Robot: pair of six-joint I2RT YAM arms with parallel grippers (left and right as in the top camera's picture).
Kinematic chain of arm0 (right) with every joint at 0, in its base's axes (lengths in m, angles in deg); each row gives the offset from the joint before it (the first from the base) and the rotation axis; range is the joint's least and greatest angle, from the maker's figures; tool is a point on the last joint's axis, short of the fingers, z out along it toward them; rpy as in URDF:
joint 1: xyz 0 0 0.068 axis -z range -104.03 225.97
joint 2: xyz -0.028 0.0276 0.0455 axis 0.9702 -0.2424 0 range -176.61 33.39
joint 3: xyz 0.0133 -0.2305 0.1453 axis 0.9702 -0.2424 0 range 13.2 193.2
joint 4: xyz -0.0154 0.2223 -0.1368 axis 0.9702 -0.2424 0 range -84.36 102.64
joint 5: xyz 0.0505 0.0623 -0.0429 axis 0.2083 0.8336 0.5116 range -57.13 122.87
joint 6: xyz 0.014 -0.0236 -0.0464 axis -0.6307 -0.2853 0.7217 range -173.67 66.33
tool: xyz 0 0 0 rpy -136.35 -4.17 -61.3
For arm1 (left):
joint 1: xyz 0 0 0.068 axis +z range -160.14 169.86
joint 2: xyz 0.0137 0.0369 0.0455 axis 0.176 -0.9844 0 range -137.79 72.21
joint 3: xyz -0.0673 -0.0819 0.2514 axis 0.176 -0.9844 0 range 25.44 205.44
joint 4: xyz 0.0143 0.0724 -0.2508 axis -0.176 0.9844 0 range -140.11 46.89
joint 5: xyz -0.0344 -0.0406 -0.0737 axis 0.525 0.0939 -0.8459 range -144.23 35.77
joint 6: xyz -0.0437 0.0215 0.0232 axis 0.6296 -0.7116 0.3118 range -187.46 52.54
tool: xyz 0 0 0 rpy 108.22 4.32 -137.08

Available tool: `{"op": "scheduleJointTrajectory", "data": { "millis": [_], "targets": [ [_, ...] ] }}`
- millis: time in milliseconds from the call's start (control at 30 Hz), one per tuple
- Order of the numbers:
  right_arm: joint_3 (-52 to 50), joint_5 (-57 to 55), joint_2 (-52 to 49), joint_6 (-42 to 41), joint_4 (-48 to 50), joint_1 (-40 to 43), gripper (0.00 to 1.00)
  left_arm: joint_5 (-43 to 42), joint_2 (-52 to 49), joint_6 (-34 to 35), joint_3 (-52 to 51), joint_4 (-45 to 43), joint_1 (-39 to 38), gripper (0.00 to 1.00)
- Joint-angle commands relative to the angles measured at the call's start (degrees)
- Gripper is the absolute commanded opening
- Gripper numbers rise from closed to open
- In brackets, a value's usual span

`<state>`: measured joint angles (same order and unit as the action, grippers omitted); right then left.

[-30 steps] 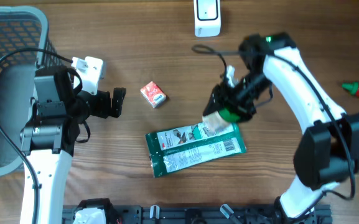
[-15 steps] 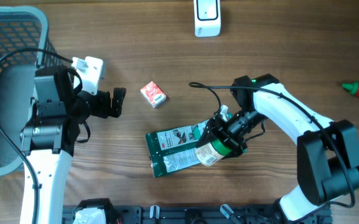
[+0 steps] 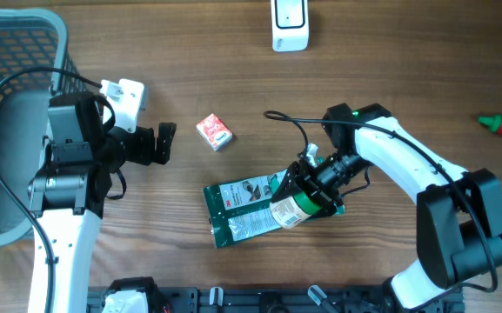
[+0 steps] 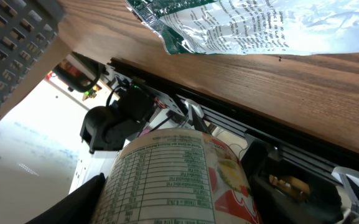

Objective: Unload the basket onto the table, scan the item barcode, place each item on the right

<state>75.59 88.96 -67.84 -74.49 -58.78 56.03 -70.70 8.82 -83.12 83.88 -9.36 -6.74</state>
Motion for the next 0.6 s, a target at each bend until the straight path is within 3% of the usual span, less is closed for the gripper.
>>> {"op": "scheduleJointTrajectory", "data": {
  "millis": [0,567],
  "targets": [
    [-0.1,1.8,1.9,-0.2,0.4,-0.1,0.4,-1.1,-0.1,0.5,-0.4,-0.1,0.3,1.0],
    [-0.1,0.5,2.3,-0.4,2.0,-0.1,0.38,-1.1,-0.1,0.5,-0.4,-0.1,0.3,1.0]
  ]
}}
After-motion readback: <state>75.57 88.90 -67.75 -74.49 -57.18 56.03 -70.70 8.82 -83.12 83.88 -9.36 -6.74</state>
